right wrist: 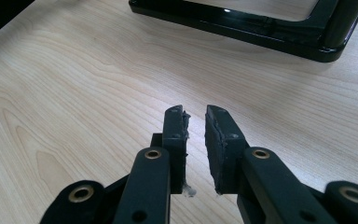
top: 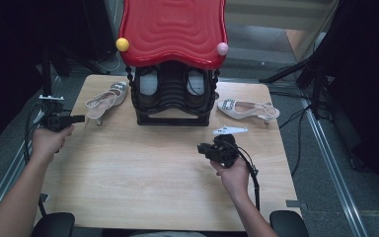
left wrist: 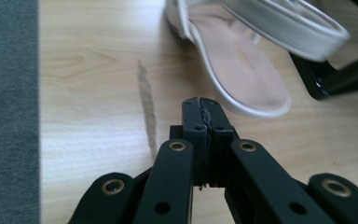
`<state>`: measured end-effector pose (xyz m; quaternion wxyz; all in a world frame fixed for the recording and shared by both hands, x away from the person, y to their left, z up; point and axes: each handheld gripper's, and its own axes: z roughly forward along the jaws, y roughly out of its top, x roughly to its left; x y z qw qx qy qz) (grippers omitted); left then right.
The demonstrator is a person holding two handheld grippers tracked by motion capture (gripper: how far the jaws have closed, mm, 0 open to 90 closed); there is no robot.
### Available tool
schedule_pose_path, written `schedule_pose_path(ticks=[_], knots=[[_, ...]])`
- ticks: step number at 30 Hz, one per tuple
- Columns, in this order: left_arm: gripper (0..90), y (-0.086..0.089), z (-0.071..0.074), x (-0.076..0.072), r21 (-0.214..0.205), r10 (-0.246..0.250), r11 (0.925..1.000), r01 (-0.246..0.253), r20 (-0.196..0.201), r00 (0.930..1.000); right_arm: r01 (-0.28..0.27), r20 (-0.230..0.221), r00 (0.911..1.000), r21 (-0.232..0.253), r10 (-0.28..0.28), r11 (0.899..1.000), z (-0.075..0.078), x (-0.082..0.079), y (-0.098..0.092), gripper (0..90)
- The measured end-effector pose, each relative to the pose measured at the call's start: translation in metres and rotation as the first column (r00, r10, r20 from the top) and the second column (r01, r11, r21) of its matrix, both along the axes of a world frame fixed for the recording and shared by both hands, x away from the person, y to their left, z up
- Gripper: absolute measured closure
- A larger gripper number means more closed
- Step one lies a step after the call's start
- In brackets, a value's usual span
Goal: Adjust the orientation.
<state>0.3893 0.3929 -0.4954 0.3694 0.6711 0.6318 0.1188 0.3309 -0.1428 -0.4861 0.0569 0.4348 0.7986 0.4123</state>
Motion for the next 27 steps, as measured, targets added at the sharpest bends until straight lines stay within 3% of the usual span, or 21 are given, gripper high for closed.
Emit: schedule_pose_path(ticks=[16,21,27], knots=[[88.0,-0.029,0.002,0.003,-0.028,-0.068,0.9973,0.068,-0.014,0.9976,0.002,-0.003,1.0,0.0,-0.002,1.0,0.0,0.0,0.0,79.8],[77.8,-0.022,0.008,0.007,-0.038,-0.038,0.9986,0.037,-0.027,0.9989,0.003,-0.001,1.0,-0.002,-0.003,1.0,0.0,0.0,-0.001,79.9],[60.2,-0.016,0.025,0.013,-0.036,-0.018,0.9992,0.018,-0.002,0.9998,0.005,-0.002,1.0,-0.002,-0.005,1.0,0.0,0.0,-0.001,79.8]])
